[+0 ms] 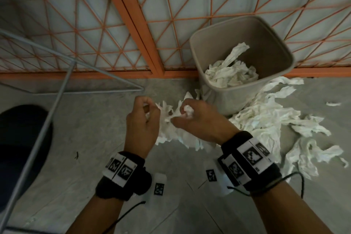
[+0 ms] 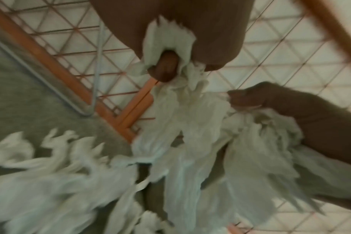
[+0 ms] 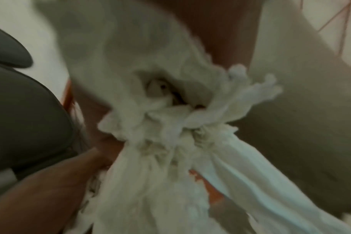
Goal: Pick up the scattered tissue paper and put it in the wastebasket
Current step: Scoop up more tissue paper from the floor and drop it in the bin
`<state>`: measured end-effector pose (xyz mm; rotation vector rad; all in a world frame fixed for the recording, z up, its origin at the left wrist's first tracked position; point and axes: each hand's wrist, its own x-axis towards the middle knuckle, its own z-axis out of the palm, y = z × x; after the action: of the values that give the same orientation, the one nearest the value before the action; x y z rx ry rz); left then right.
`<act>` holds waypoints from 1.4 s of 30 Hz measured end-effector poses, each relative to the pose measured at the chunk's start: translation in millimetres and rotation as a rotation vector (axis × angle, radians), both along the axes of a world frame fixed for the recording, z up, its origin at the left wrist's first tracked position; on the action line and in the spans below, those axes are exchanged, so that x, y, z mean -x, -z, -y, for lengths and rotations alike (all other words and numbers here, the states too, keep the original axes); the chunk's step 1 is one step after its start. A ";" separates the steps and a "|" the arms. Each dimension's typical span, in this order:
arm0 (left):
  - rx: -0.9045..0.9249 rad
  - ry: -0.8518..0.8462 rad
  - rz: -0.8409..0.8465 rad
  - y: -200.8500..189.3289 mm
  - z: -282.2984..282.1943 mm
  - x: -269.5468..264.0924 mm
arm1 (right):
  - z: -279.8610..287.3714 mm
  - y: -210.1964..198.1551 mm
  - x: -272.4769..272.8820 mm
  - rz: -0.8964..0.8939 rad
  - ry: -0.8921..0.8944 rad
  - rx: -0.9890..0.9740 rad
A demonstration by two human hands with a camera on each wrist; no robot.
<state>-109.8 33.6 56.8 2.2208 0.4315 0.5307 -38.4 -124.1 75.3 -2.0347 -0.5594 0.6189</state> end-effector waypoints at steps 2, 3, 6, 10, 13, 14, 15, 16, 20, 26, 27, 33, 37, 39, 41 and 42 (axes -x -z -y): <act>0.056 0.058 0.060 -25.1 9.5 -5.9 | 3.2 -20.4 -5.1 0.063 -0.022 -0.101; 0.082 0.109 0.093 -38.8 15.3 -10.5 | 6.7 -31.5 -9.3 0.098 -0.002 -0.157; 0.203 0.267 0.172 -82.4 35.3 -33.0 | 24.3 -69.5 -27.7 0.214 0.053 -0.320; 0.577 0.555 0.181 -122.9 54.6 -76.0 | 56.4 -102.7 -66.7 0.325 0.170 -0.498; 0.424 0.623 0.148 -136.5 75.3 -108.5 | 72.8 -118.4 -95.3 0.400 0.268 -0.517; 0.372 0.626 0.153 -138.2 84.3 -117.3 | 75.6 -120.9 -102.5 0.425 0.324 -0.526; 0.317 0.623 0.157 -136.7 91.7 -125.8 | 76.8 -120.0 -109.9 0.436 0.383 -0.546; 0.243 0.597 0.151 -131.9 98.0 -134.8 | 77.0 -118.0 -115.1 0.406 0.441 -0.568; -0.027 0.468 0.040 -101.6 110.5 -157.4 | 77.0 -89.5 -129.3 0.139 0.546 -0.535; -0.472 0.527 -0.285 -71.7 103.1 -164.0 | 93.6 -52.5 -125.7 0.100 0.401 0.041; -0.499 0.554 -0.299 -70.6 102.0 -160.1 | 92.4 -50.5 -123.8 0.113 0.362 0.095; -0.468 0.476 -0.135 -80.8 99.4 -148.8 | 84.3 -60.4 -108.6 0.291 0.489 -0.098; -0.288 0.285 0.101 -89.4 90.7 -132.0 | 86.2 -82.2 -106.1 0.288 0.722 -0.337; -0.254 0.258 0.169 -89.6 83.8 -111.5 | 75.7 -93.8 -102.9 0.383 0.698 -0.408; -0.261 0.249 0.202 -80.2 69.9 -88.0 | 58.8 -101.2 -92.7 0.413 0.608 -0.476; -0.251 0.251 0.209 -74.7 60.5 -79.6 | 50.7 -104.5 -88.1 0.413 0.556 -0.505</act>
<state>-30.2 -26.9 131.5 2.3808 -0.0253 0.7023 49.7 -174.8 179.8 -1.7124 -0.3106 -0.2625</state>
